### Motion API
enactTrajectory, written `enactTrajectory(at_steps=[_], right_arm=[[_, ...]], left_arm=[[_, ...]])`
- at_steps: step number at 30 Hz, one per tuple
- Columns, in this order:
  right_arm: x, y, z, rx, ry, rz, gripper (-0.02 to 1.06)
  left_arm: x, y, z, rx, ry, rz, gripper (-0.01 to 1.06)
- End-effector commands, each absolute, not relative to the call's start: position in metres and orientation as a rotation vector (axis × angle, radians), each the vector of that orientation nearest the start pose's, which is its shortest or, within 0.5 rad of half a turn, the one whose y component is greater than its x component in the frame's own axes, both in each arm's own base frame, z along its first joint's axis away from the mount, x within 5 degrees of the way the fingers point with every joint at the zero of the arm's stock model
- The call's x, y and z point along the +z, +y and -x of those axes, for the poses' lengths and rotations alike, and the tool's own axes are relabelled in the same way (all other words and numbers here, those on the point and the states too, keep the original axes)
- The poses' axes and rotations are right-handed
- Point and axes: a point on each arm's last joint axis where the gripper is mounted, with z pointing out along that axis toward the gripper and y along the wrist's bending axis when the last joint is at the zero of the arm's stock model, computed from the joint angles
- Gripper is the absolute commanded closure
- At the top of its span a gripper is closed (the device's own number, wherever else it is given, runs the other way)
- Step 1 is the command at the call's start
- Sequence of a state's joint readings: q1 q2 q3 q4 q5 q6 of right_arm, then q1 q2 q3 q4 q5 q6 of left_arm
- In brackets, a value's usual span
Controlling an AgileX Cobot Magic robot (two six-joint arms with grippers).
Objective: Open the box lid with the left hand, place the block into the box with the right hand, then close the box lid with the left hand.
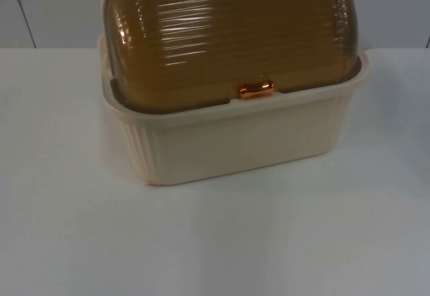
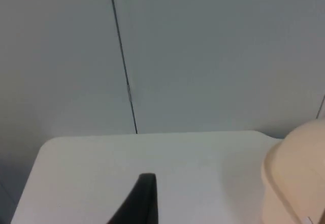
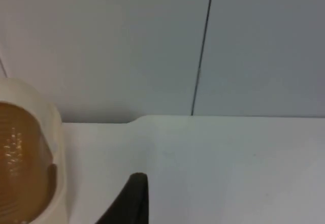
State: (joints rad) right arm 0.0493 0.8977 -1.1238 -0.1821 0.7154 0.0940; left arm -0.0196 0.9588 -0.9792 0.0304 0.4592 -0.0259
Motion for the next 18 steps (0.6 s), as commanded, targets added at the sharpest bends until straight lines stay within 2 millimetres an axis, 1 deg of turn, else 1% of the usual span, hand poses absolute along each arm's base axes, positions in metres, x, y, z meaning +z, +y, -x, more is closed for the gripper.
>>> enactTrajectory(at_steps=[1, 4, 5, 7, 10, 11, 12, 14, 16, 17, 18], right_arm=[[0.434, -0.004, -0.171, -0.156, 1.949, 0.025, -0.01], [0.434, -0.006, -0.171, -0.190, 1.949, 0.031, -0.01], [0.434, -0.006, -0.171, -0.190, 1.949, 0.031, -0.01], [0.433, -0.006, -0.170, -0.193, 1.960, 0.030, -0.01], [0.433, -0.006, -0.170, -0.193, 1.962, 0.029, -0.01], [0.433, -0.006, -0.170, -0.193, 1.962, 0.029, -0.01], [0.433, -0.006, -0.170, -0.193, 1.962, 0.029, -0.01], [0.433, -0.006, -0.170, -0.193, 1.962, 0.029, -0.01], [0.433, -0.006, -0.170, -0.193, 1.962, 0.029, -0.01], [0.433, -0.006, -0.170, -0.193, 1.962, 0.029, -0.01], [0.433, -0.006, -0.170, -0.193, 1.962, 0.029, -0.01]], left_arm=[[0.392, -0.006, -0.209, -0.010, 1.921, -0.022, 0.04], [0.382, -0.018, -0.218, -0.002, 1.983, -0.134, 0.04], [0.382, -0.018, -0.218, -0.002, 1.983, -0.134, 0.04], [0.374, -0.034, -0.223, -0.027, 2.015, -0.237, 0.04], [0.361, -0.076, -0.226, -0.069, 2.028, -0.519, 0.04], [0.355, -0.093, -0.225, -0.082, 2.020, -0.636, 0.04], [0.355, -0.093, -0.225, -0.082, 2.020, -0.636, 0.04], [0.342, -0.127, -0.222, -0.076, 1.980, -0.877, 0.04], [0.326, -0.157, -0.221, -0.010, 1.929, -1.098, 0.04], [0.326, -0.157, -0.221, -0.010, 1.929, -1.098, 0.04], [0.320, -0.172, -0.218, 0.021, 1.895, -1.205, 0.04]])
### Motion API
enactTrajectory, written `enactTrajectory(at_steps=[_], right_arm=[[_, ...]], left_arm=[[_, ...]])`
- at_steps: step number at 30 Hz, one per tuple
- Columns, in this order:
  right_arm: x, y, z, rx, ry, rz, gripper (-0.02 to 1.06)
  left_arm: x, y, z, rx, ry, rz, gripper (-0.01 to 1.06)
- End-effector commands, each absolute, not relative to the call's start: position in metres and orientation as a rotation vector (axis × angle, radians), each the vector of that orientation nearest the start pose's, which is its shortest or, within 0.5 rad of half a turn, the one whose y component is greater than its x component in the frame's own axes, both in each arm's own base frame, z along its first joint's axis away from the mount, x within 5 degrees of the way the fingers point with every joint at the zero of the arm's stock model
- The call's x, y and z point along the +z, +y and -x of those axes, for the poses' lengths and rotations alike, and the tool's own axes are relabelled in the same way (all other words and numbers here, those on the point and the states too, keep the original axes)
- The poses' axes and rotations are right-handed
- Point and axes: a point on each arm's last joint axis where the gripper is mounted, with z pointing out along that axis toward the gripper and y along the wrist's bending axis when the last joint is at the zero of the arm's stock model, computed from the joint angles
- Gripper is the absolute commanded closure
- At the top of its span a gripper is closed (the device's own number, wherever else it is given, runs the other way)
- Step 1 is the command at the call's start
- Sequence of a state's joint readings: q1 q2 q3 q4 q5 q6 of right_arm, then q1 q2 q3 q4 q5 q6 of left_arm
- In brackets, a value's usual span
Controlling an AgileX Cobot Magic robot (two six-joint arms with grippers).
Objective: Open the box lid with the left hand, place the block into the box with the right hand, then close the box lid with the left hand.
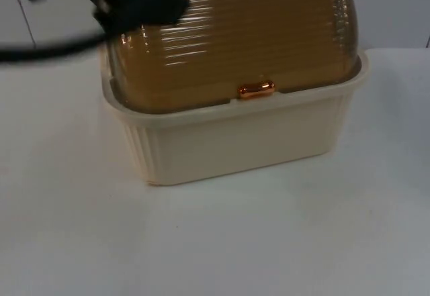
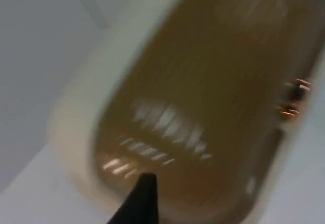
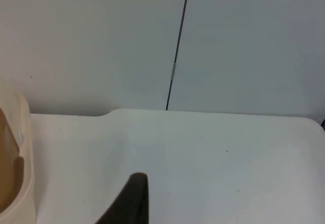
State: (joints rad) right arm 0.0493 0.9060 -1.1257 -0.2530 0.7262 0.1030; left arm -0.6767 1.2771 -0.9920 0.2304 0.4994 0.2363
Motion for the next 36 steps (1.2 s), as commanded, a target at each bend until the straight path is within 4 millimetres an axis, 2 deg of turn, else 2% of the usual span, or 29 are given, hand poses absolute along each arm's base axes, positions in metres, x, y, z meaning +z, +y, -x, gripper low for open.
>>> enactTrajectory(at_steps=[1, 4, 5, 7, 9, 11, 14, 16, 19, 22, 24, 26, 27, 32, 33, 35, 36], right_arm=[[0.433, -0.006, -0.170, -0.193, 1.962, 0.029, -0.01], [0.433, -0.006, -0.170, -0.193, 1.962, 0.029, -0.01], [0.433, -0.006, -0.170, -0.193, 1.962, 0.029, -0.01], [0.433, -0.006, -0.170, -0.193, 1.964, 0.029, -0.01], [0.433, -0.006, -0.170, -0.193, 1.964, 0.029, -0.01], [0.433, -0.006, -0.170, -0.193, 1.964, 0.029, -0.01], [0.433, -0.007, -0.170, -0.195, 1.963, 0.030, -0.01], [0.433, -0.007, -0.170, -0.197, 1.963, 0.030, -0.01], [0.434, -0.008, -0.170, -0.221, 1.958, 0.037, -0.01], [0.434, -0.008, -0.170, -0.226, 1.958, 0.039, -0.01], [0.434, -0.008, -0.170, -0.226, 1.958, 0.039, -0.01], [0.434, -0.008, -0.170, -0.226, 1.958, 0.039, -0.01], [0.434, -0.008, -0.170, -0.226, 1.958, 0.039, -0.01], [0.434, -0.008, -0.170, -0.231, 1.957, 0.040, -0.01], [0.434, -0.008, -0.170, -0.231, 1.957, 0.040, -0.01], [0.434, -0.008, -0.170, -0.231, 1.957, 0.040, -0.01], [0.434, -0.008, -0.170, -0.231, 1.957, 0.040, -0.01]], left_arm=[[0.313, -0.187, -0.216, 0.066, 1.856, -1.313, 0.04], [0.295, -0.225, -0.212, 0.216, 1.695, -1.574, 0.04], [0.295, -0.225, -0.212, 0.216, 1.695, -1.574, 0.04], [0.278, -0.250, -0.213, 0.353, 1.552, -1.734, 0.04], [0.265, -0.263, -0.217, 0.430, 1.488, -1.793, 0.04], [0.262, -0.266, -0.219, 0.450, 1.478, -1.800, 0.04], [0.232, -0.276, -0.234, 0.590, 1.456, -1.832, 0.04], [0.228, -0.277, -0.236, 0.620, 1.450, -1.837, 0.04], [0.207, -0.282, -0.245, 0.691, 1.467, -1.805, 0.05], [0.201, -0.285, -0.249, 0.694, 1.472, -1.764, 0.07], [0.197, -0.288, -0.251, 0.693, 1.472, -1.725, 0.18], [0.195, -0.289, -0.252, 0.688, 1.476, -1.709, 0.38], [0.195, -0.289, -0.252, 0.688, 1.476, -1.709, 0.38], [0.195, -0.290, -0.252, 0.637, 1.523, -1.657, 0.92], [0.195, -0.290, -0.252, 0.637, 1.523, -1.657, 0.92], [0.194, -0.292, -0.251, 0.581, 1.557, -1.616, 1.05], [0.194, -0.294, -0.250, 0.536, 1.570, -1.602, 1.05]])
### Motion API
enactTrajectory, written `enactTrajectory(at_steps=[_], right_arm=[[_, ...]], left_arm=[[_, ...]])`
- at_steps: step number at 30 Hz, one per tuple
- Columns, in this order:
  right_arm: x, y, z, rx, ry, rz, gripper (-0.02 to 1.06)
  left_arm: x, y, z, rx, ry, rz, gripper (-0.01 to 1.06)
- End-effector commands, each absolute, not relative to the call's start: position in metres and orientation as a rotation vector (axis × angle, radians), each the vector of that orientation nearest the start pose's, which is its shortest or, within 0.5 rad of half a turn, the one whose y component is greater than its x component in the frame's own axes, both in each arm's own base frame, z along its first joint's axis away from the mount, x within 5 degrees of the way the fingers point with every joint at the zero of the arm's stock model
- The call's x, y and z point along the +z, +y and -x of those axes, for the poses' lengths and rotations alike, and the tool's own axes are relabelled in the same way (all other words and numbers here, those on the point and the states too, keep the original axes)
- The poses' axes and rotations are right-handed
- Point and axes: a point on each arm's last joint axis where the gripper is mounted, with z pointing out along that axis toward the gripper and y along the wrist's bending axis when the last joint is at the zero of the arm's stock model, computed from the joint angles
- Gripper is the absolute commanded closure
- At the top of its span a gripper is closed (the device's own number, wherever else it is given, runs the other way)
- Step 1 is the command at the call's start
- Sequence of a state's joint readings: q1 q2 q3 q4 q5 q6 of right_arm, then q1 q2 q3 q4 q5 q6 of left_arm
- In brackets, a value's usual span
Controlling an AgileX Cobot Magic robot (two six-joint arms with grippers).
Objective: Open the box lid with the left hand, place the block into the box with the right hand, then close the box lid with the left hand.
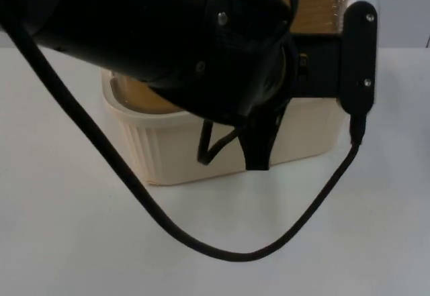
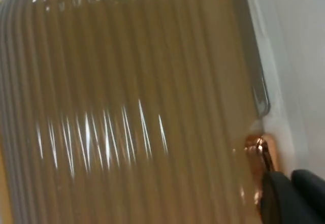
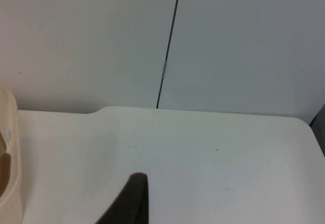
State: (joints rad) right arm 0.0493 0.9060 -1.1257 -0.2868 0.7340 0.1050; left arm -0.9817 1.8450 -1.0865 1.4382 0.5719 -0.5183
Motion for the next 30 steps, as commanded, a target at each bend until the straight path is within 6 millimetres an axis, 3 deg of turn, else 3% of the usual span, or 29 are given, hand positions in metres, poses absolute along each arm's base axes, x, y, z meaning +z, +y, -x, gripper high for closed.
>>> enactTrajectory(at_steps=[1, 9, 18, 30], right_arm=[[0.434, -0.008, -0.170, -0.231, 1.957, 0.040, -0.01], [0.434, -0.008, -0.170, -0.231, 1.957, 0.040, -0.01], [0.434, -0.009, -0.170, -0.249, 1.953, 0.045, -0.01], [0.434, -0.009, -0.170, -0.245, 1.950, 0.041, -0.01]], left_arm=[[0.193, -0.296, -0.248, 0.488, 1.569, -1.604, 1.05], [0.185, -0.306, -0.247, 0.359, 1.480, -1.700, 1.05], [0.173, -0.278, -0.282, 0.423, 1.551, -1.676, 1.05], [0.172, -0.276, -0.285, 0.391, 1.548, -1.683, 1.05]])
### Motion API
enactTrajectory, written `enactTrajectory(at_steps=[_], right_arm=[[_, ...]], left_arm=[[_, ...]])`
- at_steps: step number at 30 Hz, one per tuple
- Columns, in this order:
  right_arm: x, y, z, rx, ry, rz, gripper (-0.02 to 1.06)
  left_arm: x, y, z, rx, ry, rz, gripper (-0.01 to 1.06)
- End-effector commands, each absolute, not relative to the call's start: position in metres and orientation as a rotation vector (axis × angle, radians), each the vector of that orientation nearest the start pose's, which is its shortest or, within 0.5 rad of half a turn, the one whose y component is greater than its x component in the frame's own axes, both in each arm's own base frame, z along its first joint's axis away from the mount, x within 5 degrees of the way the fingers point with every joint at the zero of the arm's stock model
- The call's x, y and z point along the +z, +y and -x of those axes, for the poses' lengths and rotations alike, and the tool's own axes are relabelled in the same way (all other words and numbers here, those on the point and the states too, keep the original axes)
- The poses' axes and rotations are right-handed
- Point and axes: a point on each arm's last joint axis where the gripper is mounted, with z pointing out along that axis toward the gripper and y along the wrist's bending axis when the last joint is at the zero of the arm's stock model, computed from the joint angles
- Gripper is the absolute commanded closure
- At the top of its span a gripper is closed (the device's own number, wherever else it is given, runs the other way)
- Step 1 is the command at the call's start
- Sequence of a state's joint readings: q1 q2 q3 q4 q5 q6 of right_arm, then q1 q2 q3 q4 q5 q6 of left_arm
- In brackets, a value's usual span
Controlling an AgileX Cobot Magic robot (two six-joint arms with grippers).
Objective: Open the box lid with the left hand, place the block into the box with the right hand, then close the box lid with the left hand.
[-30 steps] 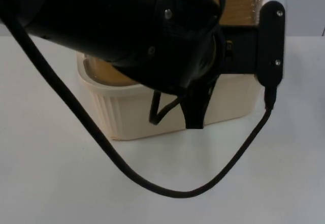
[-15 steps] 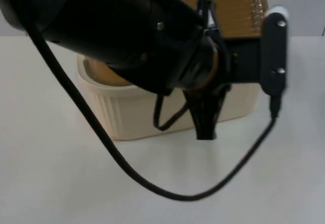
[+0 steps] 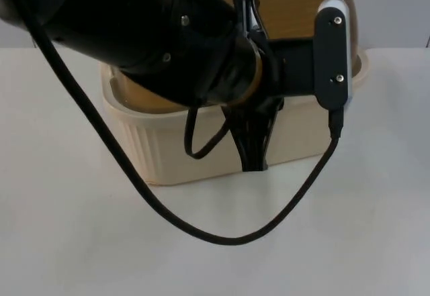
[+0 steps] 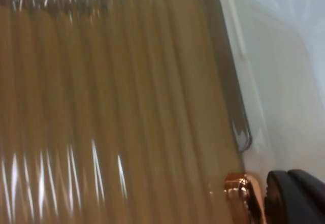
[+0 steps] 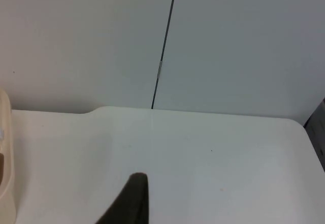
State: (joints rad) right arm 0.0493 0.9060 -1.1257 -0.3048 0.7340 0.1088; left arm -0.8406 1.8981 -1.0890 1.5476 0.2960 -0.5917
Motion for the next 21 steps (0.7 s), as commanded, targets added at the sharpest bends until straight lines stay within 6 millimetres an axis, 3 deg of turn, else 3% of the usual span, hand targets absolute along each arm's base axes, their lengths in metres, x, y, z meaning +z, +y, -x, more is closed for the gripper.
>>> enactTrajectory(at_steps=[1, 7, 21], right_arm=[[0.434, -0.009, -0.170, -0.245, 1.950, 0.041, -0.01], [0.434, -0.009, -0.170, -0.246, 1.955, 0.041, -0.01], [0.434, -0.009, -0.170, -0.244, 1.955, 0.038, -0.01]], left_arm=[[0.172, -0.276, -0.285, 0.393, 1.547, -1.686, 1.05], [0.168, -0.277, -0.285, 0.401, 1.545, -1.697, 1.05], [0.174, -0.266, -0.294, 0.609, 1.520, -1.668, 1.05]])
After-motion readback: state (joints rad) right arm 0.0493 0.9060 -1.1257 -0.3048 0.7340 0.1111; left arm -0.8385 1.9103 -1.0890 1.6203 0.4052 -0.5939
